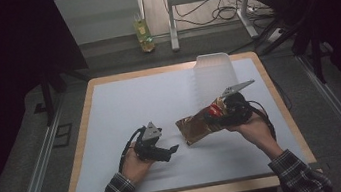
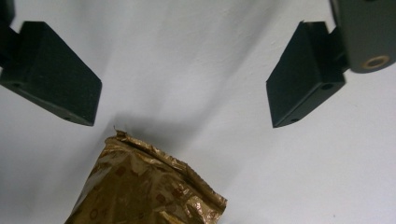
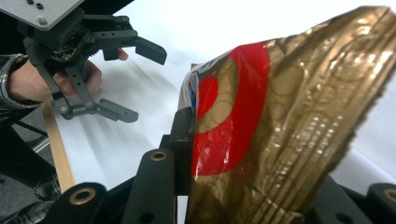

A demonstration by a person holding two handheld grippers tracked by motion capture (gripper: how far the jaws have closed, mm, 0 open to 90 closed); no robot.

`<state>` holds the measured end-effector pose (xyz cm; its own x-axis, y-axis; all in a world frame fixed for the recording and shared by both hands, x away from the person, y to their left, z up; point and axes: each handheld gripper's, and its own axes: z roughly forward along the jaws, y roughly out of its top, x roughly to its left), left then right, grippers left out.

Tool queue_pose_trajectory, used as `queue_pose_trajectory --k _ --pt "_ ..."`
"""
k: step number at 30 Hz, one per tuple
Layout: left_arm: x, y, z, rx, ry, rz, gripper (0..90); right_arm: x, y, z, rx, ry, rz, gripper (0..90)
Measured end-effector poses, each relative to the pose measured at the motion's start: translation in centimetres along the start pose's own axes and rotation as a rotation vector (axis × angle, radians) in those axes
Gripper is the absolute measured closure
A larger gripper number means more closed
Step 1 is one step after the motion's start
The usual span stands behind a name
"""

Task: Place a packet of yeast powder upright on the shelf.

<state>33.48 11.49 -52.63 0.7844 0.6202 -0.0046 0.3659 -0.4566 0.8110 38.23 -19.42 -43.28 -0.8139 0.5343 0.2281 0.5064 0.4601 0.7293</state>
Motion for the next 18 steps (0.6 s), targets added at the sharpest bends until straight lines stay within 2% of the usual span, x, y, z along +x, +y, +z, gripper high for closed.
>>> queue_pose_trajectory --k 5,7,13,18 --pt "0.1 0.0 -0.3 -0.024 -0.01 0.006 5.8 -0.1 0.5 -0.8 0.004 0.009 -0.055 68.7" --pt "0.1 -0.1 -0.3 -0.026 -0.002 0.013 4.1 -0.2 0.6 -1.0 0.002 0.011 -0.072 68.7" --pt "0.0 -0.1 -0.3 -0.027 0.021 0.035 2.6 -0.3 1.4 -2.1 -0.007 -0.003 -0.134 68.8" --pt "0.0 -0.2 -0.3 -0.026 0.019 0.039 2.4 -0.5 2.3 -3.0 -0.007 -0.018 -0.177 68.9"
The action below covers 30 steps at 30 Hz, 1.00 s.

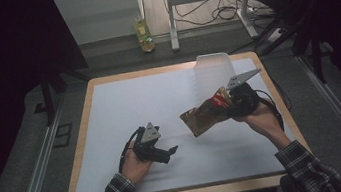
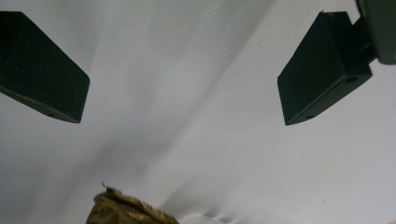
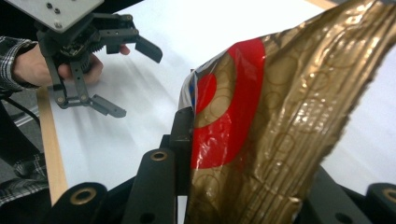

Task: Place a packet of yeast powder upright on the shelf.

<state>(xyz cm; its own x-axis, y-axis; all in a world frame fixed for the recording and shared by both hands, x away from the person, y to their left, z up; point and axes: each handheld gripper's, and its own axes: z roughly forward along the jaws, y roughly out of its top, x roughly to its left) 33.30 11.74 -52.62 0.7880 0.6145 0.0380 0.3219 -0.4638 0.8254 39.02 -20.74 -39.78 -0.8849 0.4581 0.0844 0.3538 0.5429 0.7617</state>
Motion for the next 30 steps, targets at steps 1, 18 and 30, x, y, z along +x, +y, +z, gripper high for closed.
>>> queue_pose_trajectory --k 1,18,30 --pt "0.0 0.0 0.0 0.0 -0.001 -0.001 2.4 -0.2 0.2 -0.3 -0.002 0.002 -0.015 69.0" --pt "0.0 -0.1 -0.1 -0.017 -0.021 0.018 2.6 -2.4 3.9 -4.5 -0.042 -0.098 -0.166 69.2" --pt "0.3 -0.2 -0.4 -0.023 -0.012 0.012 2.5 -4.8 5.8 -5.9 -0.022 -0.187 -0.274 69.3"
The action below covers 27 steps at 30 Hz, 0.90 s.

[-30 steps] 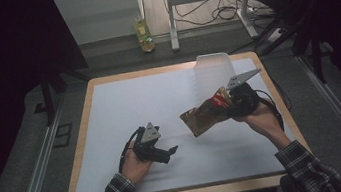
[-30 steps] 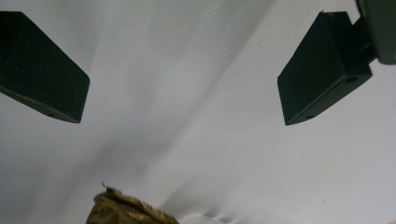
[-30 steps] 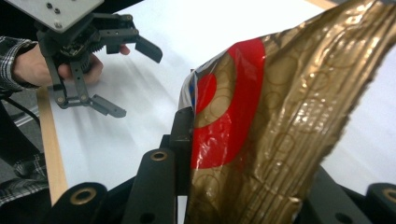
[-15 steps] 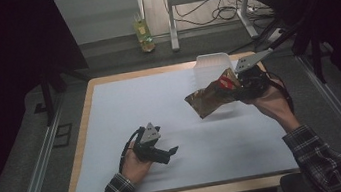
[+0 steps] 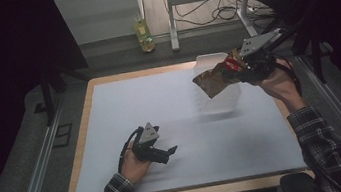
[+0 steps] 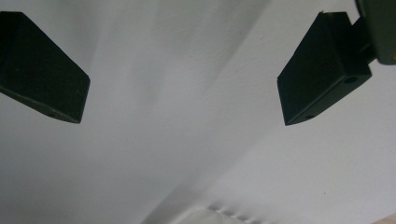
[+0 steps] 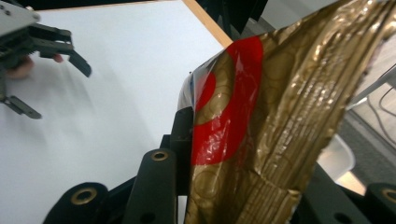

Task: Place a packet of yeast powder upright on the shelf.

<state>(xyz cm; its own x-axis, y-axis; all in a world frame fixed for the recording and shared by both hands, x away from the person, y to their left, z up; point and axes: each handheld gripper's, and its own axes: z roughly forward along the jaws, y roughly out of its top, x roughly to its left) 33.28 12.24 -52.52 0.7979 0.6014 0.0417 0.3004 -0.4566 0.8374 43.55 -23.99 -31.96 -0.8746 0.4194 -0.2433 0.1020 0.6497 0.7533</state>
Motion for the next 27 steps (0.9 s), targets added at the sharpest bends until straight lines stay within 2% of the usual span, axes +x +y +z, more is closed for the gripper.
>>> queue_pose_trajectory --k 10,17,23,27 --pt "0.3 -0.3 -0.2 -0.004 0.05 0.013 0.2 -2.5 0.2 0.8 0.047 -0.027 -0.053 69.5" --pt "0.5 -0.4 -0.3 -0.002 0.05 0.018 0.2 -4.0 0.2 1.8 0.081 -0.046 -0.089 69.7" --pt "0.6 -0.4 -0.4 -0.006 0.051 0.017 0.2 -5.3 0.1 2.9 0.125 -0.059 -0.153 69.8" --pt "0.6 -0.4 -0.4 -0.007 0.05 0.014 0.2 -6.1 -0.1 3.4 0.141 -0.037 -0.178 69.8"
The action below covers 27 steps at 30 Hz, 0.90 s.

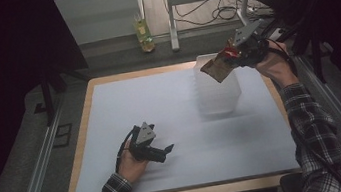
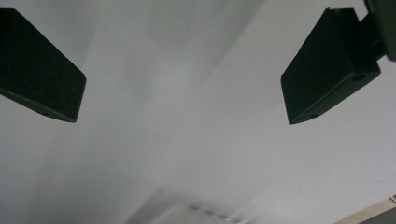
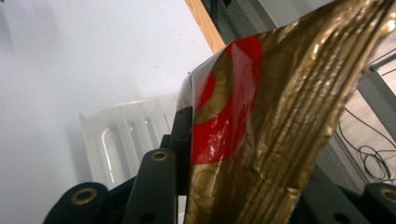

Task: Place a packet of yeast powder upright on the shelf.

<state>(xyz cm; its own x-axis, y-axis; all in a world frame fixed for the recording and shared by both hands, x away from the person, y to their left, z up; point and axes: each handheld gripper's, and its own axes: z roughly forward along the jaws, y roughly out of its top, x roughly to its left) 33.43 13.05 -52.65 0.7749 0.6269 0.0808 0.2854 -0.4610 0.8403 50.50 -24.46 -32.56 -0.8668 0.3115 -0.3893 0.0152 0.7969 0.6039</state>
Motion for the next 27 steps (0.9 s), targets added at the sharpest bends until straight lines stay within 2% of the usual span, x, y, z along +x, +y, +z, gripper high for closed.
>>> queue_pose_trajectory --k 4,7,13,20,23,27 --pt "0.0 0.0 0.0 0.001 0.002 0.0 0.3 -0.6 -0.3 0.8 0.018 0.021 -0.045 69.8" --pt "0.0 0.0 0.0 0.002 0.001 -0.001 0.3 -0.8 -0.6 1.4 0.044 0.022 -0.061 69.7" --pt "0.1 -0.1 0.0 0.006 0.002 -0.002 0.3 -1.3 -0.8 2.9 0.081 0.077 -0.11 69.7" --pt "0.0 -0.1 0.1 0.004 0.0 -0.004 0.3 -1.3 -1.0 4.6 0.129 0.145 -0.128 70.0" --pt "0.0 -0.1 0.1 0.006 -0.001 -0.003 0.3 -1.1 -1.0 5.7 0.161 0.156 -0.138 70.0" --pt "0.0 -0.1 0.2 0.012 0.0 0.002 0.3 -1.0 -1.0 6.8 0.188 0.166 -0.128 70.0"
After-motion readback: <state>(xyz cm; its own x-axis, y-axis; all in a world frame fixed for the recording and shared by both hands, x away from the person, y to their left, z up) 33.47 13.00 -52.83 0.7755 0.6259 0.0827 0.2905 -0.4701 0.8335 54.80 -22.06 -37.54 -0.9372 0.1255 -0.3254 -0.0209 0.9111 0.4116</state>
